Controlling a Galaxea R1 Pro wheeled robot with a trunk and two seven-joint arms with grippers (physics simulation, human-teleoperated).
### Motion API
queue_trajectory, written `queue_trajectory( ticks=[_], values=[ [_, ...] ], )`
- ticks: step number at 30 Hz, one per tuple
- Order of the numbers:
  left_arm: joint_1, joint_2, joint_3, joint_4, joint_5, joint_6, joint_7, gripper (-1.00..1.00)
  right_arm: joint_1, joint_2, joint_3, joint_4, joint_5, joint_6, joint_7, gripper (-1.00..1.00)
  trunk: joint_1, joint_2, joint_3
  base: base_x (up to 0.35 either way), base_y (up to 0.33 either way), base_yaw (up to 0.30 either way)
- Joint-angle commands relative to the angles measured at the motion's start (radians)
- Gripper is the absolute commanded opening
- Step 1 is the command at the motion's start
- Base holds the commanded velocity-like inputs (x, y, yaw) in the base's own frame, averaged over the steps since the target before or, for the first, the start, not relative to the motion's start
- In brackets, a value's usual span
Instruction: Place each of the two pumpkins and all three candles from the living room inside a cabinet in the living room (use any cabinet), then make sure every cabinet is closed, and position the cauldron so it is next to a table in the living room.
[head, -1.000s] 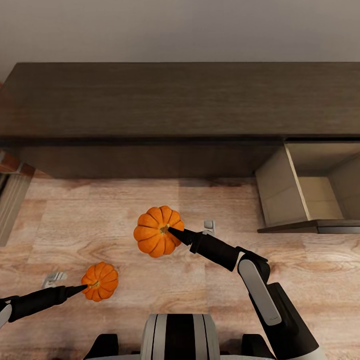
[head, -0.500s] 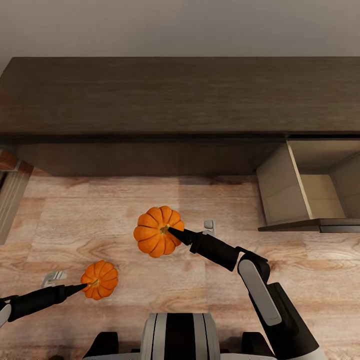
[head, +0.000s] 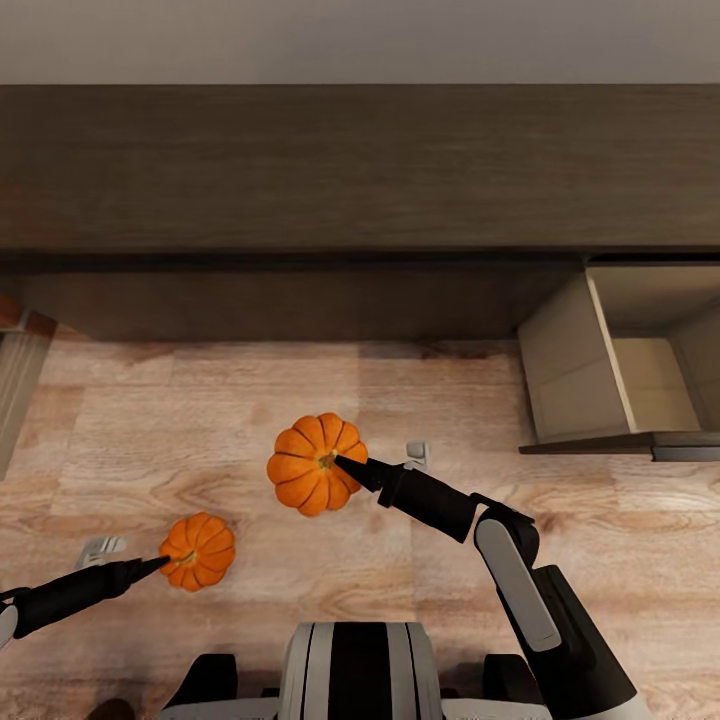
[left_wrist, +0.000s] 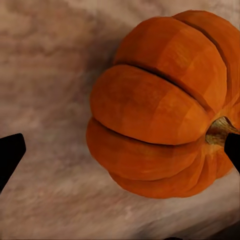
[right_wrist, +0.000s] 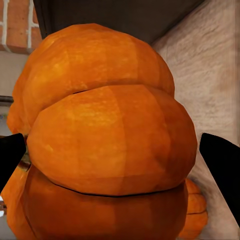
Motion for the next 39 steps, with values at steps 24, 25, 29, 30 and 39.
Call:
queue_trajectory(
  ticks=[24,25,29,30,39],
  values=[
    [-0.001,-0.055,-0.004,0.0,0.01,-0.035,0.0,1.0,0.0,0.001,-0.001,0.0,-0.006,0.004,-0.001,-1.0,0.003,-0.002,-0.032,0.0,0.0,0.0],
    [-0.001,-0.055,-0.004,0.0,0.01,-0.035,0.0,1.0,0.0,0.001,-0.001,0.0,-0.007,0.001,-0.001,-1.0,0.003,-0.002,-0.032,0.0,0.0,0.0],
    [-0.001,-0.055,-0.004,0.0,0.01,-0.035,0.0,-1.0,0.0,0.001,-0.001,0.0,-0.01,-0.016,0.0,-1.0,0.003,-0.002,-0.032,0.0,0.0,0.0],
    [-0.001,-0.055,-0.005,0.0,0.011,-0.035,0.0,-1.0,0.0,0.0,-0.001,0.0,-0.01,-0.018,0.001,-1.0,0.003,-0.002,-0.032,0.0,0.0,0.0],
    [-0.001,-0.055,-0.005,0.0,0.012,-0.035,0.001,-1.0,0.0,0.0,-0.001,0.0,-0.011,-0.019,0.001,-1.0,0.003,-0.002,-0.032,0.0,0.0,0.0]
  ],
)
